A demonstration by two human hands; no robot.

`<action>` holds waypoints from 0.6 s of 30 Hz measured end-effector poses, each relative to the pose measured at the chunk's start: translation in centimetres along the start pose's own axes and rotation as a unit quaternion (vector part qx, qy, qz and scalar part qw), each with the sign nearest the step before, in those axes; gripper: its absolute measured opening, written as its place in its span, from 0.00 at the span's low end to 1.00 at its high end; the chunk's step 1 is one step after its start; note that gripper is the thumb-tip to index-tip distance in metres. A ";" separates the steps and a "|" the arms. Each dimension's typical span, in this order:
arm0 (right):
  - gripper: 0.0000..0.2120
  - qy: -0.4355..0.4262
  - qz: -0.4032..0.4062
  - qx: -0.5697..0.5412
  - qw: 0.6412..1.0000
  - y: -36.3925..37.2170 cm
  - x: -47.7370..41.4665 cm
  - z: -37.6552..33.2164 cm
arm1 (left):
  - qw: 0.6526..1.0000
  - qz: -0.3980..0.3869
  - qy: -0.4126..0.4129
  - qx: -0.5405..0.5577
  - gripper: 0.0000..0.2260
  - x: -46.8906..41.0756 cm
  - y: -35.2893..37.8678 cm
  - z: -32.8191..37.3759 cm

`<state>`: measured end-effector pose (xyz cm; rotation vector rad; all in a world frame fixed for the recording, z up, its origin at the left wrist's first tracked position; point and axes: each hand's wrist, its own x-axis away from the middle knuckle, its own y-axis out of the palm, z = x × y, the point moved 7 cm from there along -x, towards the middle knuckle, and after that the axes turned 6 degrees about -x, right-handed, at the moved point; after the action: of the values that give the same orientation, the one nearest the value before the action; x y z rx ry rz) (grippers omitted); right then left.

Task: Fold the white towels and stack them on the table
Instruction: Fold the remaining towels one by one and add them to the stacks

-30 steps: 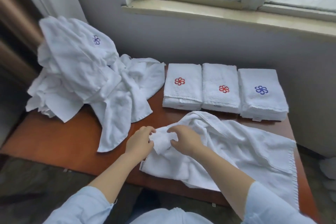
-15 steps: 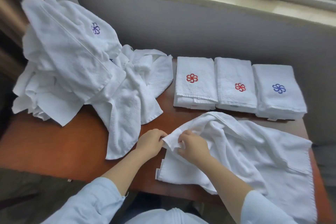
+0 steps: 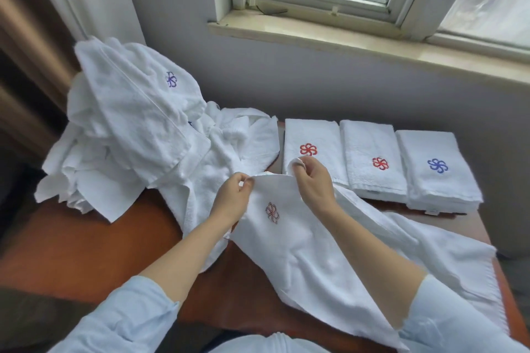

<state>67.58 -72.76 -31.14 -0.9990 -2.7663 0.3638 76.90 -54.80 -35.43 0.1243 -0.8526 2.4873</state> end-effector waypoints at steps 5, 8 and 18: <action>0.10 -0.041 -0.018 0.038 0.998 1.8 -0.9 -3.1 | 1.000 0.008 -0.006 -0.029 0.10 -0.8 -3.0 -0.4; 0.15 -0.070 -0.100 0.183 0.975 3.4 -1.0 -3.8 | 0.999 0.017 -0.002 -0.044 0.11 -0.9 -3.5 -0.5; 0.09 0.205 -0.491 0.357 0.767 4.1 3.8 1.1 | 0.995 0.024 0.052 -0.082 0.09 -0.9 -3.4 1.3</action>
<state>66.86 -67.45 -33.02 0.5112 -2.0292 0.7789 79.27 -53.70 -32.73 -0.0824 -1.0219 2.4314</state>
